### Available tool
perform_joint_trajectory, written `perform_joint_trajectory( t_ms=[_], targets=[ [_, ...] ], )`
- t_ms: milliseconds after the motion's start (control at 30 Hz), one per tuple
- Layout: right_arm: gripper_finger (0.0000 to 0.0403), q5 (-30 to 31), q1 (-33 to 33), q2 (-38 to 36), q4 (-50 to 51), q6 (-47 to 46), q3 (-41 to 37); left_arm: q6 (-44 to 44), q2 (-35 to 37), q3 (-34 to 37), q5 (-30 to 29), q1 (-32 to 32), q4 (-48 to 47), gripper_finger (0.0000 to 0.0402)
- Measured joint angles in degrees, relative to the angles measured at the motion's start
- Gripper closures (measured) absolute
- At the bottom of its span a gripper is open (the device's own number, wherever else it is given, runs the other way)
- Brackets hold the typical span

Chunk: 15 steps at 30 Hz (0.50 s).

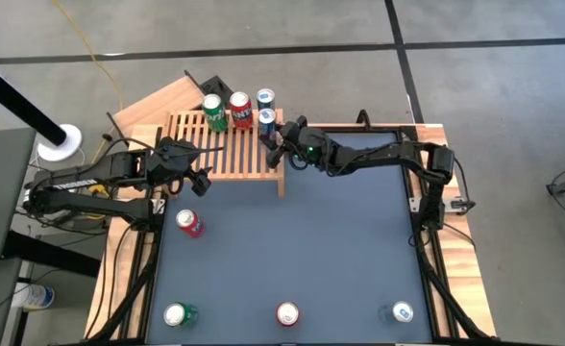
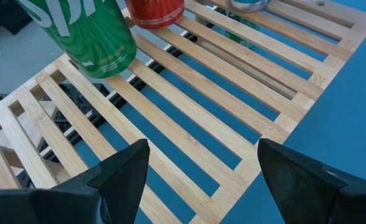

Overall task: Place canned beverage on shelf
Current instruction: Put the top blue soda can on the shelf aligned with the other blue soda can

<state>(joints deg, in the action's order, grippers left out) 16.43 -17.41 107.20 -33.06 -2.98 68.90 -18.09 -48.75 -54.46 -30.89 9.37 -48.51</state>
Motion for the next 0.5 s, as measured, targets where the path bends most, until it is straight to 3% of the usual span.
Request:
perform_joint_trajectory(
  t_ms=[500],
  targets=[
    [0.0168,-1.56,0.02,-0.02,0.07,0.00,0.00,-0.07,0.00,0.00,0.28,0.00,0.00,0.0113]
  ],
)
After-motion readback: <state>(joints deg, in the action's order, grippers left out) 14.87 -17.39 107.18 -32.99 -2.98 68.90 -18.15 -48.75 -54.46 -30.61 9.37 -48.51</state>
